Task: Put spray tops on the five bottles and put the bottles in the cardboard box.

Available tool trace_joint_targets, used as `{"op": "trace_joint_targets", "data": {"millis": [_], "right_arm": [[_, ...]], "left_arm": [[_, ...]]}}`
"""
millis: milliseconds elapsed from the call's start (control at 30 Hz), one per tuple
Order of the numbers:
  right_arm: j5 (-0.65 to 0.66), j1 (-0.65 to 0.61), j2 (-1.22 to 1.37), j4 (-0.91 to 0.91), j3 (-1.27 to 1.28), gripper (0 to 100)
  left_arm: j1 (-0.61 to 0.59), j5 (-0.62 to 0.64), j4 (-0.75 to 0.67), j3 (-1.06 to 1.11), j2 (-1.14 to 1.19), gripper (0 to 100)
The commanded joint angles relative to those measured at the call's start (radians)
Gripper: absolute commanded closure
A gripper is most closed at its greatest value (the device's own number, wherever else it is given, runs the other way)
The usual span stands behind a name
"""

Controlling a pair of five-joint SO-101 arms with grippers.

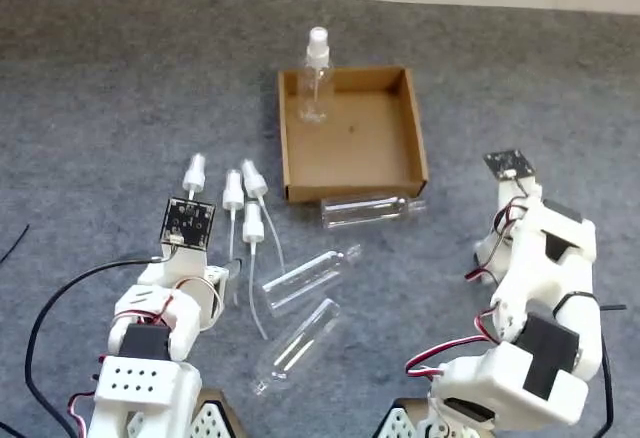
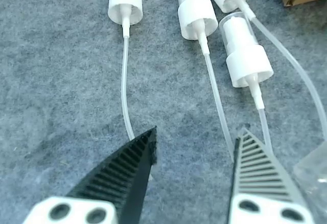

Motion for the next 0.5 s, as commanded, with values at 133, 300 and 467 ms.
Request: {"op": "trace_joint_targets", "data": {"millis": [133, 300, 467], "right_arm": [[-0.037, -0.015, -0.041, 0.154, -0.182, 72.8], [-0.034, -0.016, -0.031, 0.151, -0.186, 69.9], [-0.025, -0.015, -0.031, 0.15, -0.162, 71.6]], "left_arm": [[-0.01, 0.008, 0.005, 0.025, -0.008, 78], [-0.01, 0.008, 0.005, 0.025, -0.008, 78], [-0.01, 0.008, 0.005, 0.025, -0.008, 78]]}}
